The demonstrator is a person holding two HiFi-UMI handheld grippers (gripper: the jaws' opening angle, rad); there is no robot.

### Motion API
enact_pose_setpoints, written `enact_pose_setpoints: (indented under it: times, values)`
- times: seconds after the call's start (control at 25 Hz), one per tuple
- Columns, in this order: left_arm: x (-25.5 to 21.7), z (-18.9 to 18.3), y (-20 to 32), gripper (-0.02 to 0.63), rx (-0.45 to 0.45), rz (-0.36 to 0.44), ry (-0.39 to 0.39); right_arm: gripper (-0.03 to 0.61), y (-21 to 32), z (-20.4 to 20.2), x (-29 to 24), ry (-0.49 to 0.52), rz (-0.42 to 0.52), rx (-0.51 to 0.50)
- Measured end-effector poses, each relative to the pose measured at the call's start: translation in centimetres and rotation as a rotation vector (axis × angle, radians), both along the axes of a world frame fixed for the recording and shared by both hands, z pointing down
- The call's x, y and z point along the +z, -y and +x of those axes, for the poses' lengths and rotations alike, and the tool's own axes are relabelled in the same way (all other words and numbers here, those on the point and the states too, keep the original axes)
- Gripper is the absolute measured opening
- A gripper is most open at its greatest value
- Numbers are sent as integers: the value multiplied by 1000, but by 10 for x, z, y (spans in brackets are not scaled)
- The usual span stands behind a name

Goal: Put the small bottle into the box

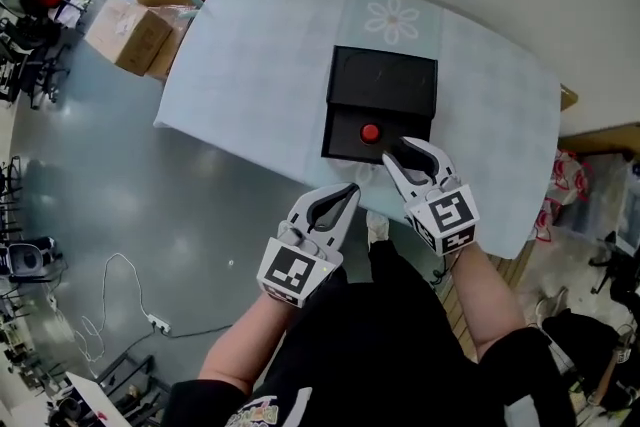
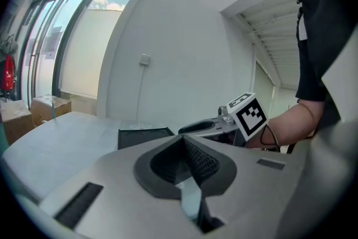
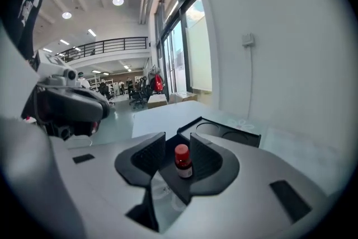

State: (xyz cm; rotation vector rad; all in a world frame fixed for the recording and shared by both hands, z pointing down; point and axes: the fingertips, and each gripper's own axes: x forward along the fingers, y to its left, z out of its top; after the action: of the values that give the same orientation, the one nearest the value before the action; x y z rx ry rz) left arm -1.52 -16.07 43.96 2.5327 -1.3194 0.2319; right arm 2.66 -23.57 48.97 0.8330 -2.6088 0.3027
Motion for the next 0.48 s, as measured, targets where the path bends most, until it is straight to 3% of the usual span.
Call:
enact_pose_setpoints:
  times: [0.2, 0.48]
  values:
    - [-29, -4, -14, 9, 23, 25, -31, 15, -18, 16, -57, 103, 58, 117]
    - [-57, -32, -27, 8, 47, 100, -52, 9, -50, 9, -119, 162, 137, 169]
